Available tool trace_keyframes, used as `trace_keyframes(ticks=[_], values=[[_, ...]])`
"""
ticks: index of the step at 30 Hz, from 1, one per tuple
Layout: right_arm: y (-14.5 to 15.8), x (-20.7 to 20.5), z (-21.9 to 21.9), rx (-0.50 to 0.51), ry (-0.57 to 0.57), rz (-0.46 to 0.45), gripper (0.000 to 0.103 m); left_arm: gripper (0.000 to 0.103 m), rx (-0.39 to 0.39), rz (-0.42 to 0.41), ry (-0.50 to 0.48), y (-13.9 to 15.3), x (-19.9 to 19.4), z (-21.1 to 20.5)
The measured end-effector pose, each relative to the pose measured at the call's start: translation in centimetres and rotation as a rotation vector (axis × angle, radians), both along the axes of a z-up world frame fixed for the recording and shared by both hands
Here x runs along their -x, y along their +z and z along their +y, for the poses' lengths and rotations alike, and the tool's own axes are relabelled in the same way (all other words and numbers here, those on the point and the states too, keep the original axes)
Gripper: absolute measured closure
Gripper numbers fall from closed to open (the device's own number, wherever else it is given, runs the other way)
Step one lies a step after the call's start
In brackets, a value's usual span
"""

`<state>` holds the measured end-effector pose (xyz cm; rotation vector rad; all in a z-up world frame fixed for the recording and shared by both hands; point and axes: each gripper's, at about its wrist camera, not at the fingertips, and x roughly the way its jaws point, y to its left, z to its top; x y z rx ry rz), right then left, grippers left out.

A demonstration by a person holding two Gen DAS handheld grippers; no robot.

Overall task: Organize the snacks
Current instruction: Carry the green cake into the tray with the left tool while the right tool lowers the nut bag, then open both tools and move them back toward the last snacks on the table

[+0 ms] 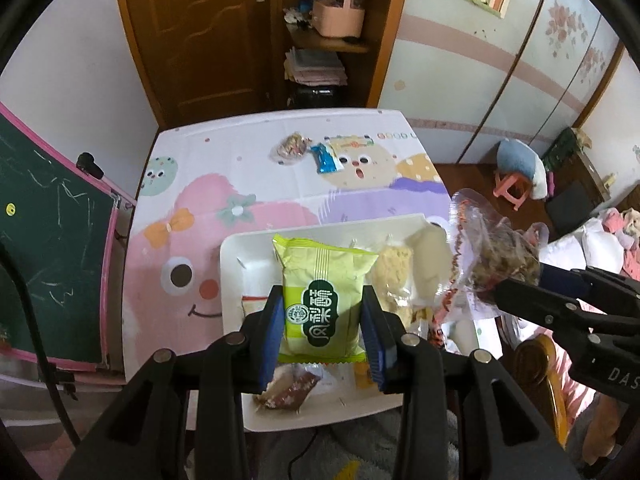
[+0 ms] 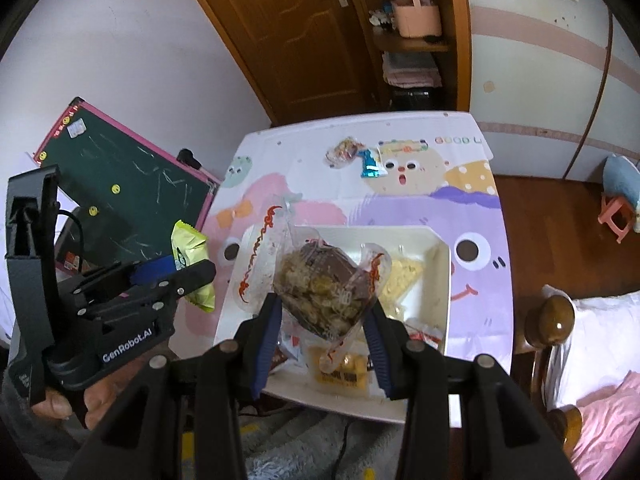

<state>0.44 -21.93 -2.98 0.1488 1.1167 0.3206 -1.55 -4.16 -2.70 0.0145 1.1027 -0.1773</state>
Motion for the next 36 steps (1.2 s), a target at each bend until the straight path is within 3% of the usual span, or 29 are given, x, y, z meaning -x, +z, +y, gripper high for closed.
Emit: trace_keyframes(ticks=[12, 14, 15, 16, 22, 36], values=[[-1.1, -0.2, 0.2, 0.004, -0.012, 0.063, 0.059, 0.067, -0.028, 0.018, -0.003, -0.3, 0.3, -0.2], [-1.3, -0.4, 0.0, 0.004, -0.024, 0.076, 0.054, 0.052, -0.032, 0.017, -0.003, -0.3, 0.3, -0.2], [-1.5, -0.6, 0.0, 0.011, -0.032, 0.087, 0.046, 0.035, -0.031, 0.012, 0.002, -0.3, 0.2, -0.1], [-1.8, -0.7, -0.1, 0.018, -0.041, 0.098, 0.043, 0.025, -0.029, 0.004, 0.007, -0.2, 0.3, 0.0], [-2.4, -0.5, 0.1, 0.016, -0.029, 0.131, 0.042, 0.024, -0.027, -0.012, 0.024, 0.1, 0.4, 0.4], [-1.2, 0.4, 0.9, 0.028, -0.002, 0.106, 0.042, 0.024, -0.030, -0.043, 0.002, 0.9, 1.2, 0.1]])
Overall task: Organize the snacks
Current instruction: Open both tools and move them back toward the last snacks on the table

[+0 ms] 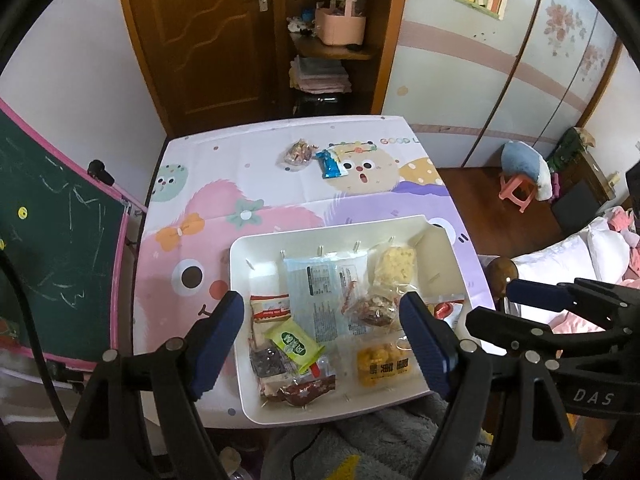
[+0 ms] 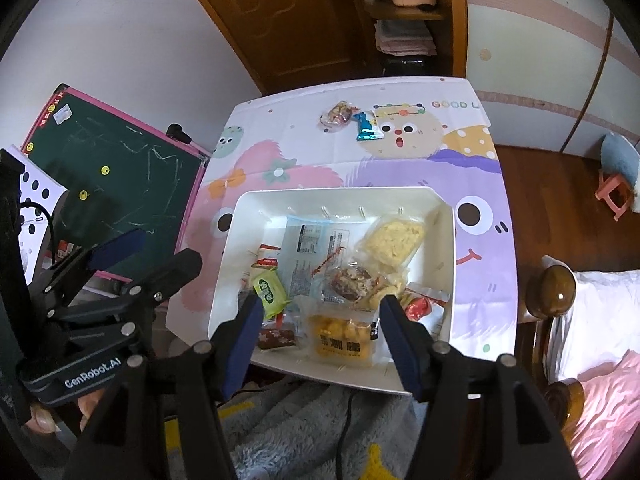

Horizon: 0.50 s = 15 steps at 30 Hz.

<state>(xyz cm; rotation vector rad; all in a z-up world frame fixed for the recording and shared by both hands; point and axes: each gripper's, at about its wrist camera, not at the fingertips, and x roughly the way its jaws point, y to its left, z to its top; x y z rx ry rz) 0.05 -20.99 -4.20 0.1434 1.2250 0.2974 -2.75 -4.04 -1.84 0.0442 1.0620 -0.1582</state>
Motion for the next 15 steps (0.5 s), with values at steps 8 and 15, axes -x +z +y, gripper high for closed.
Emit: trace_keyframes(ticks=[8, 15], values=[[0.4, 0.2, 0.2, 0.004, 0.002, -0.006, 0.042, 0.024, 0.009, 0.007, -0.010, 0.3, 0.3, -0.6], [0.6, 0.4, -0.7, -0.010, -0.012, -0.016, 0.042, 0.024, -0.010, -0.004, -0.029, 0.9, 0.3, -1.5]])
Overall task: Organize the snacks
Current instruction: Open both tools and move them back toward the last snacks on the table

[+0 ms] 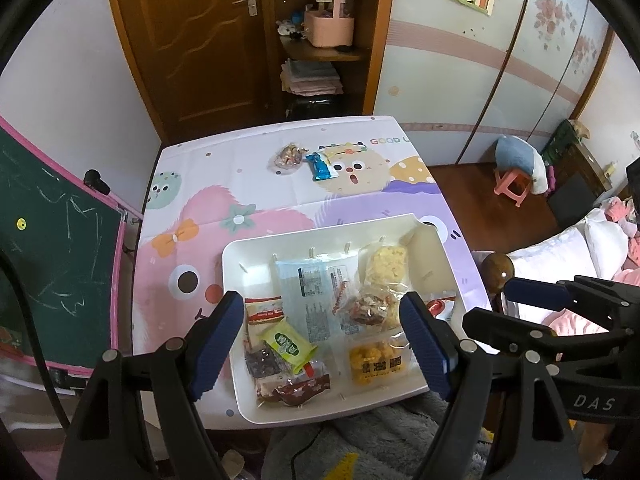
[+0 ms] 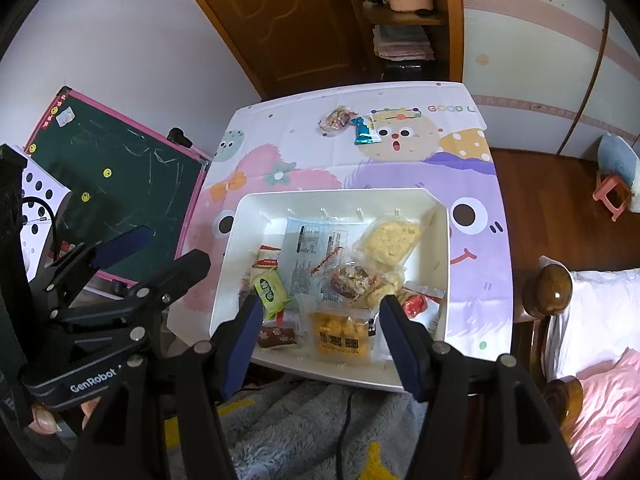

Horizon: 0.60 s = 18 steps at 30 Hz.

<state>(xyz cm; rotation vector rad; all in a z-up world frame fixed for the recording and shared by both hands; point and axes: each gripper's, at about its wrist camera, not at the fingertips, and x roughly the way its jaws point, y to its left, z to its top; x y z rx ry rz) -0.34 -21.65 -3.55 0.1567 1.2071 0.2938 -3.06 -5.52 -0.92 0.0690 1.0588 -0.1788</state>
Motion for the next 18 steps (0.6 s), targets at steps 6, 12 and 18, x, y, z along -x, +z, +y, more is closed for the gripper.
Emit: trace_keyframes(ticks=[6, 12, 18], values=[[0.2, 0.2, -0.9, -0.007, -0.016, -0.011, 0.042, 0.024, -0.006, -0.004, -0.001, 0.2, -0.1, -0.3], [0.2, -0.3, -1.2, -0.010, -0.023, -0.018, 0.042, 0.024, -0.023, -0.015, 0.000, 0.7, -1.3, -0.3], [0.5, -1.5, -1.2, -0.006, -0.021, -0.038, 0.042, 0.024, -0.051, -0.056, 0.021, 1.9, -3.2, 0.6]])
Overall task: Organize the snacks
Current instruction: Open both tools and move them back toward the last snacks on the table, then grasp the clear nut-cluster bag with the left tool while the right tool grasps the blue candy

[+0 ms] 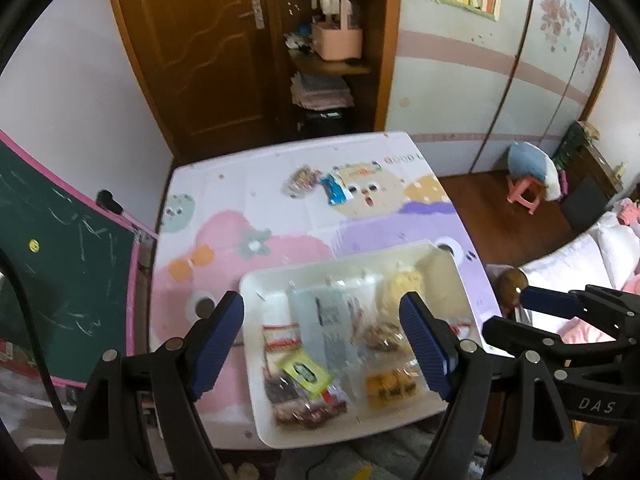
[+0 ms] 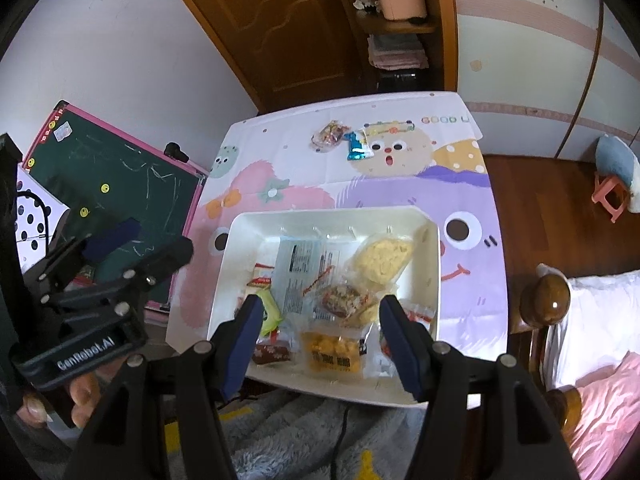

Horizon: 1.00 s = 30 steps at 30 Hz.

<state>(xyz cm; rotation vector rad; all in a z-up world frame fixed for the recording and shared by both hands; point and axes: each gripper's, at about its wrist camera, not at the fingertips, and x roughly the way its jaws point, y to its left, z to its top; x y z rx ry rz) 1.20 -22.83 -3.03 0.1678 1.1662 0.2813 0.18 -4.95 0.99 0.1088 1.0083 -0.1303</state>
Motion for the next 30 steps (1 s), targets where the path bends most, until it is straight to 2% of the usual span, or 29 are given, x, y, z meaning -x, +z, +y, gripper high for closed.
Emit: trace_keyframes(ticks=[6, 10, 15, 19, 24, 30], values=[[0.7, -3.1, -0.2, 0.009, -0.003, -0.021, 0.042, 0.024, -0.066, -0.063, 0.017, 1.3, -3.7, 1.6], [1.6, -6.9, -0.1, 0.052, -0.007, -0.042, 0.042, 0.023, -0.066, -0.072, 0.010, 2.2, -7.2, 2.4], [2.6, -13.1, 0.1, 0.124, -0.014, -0.081, 0.042, 0.022, -0.119, -0.084, -0.019, 2.3, -13.9, 2.8], [2.0, -18.8, 0.4, 0.155, -0.024, -0.088, 0.042, 0.021, -0.147, -0.075, -0.056, 0.8, -19.8, 2.5], [-2.7, -26.6, 1.0, 0.161, -0.032, -0.011, 0.042, 0.021, -0.152, -0.016, -0.097, -3.7, -27.4, 2.0], [-12.0, -32.9, 2.3, 0.151, -0.006, 0.107, 0.042, 0.021, -0.062, 0.169, -0.117, -12.7, -35.6, 2.0]])
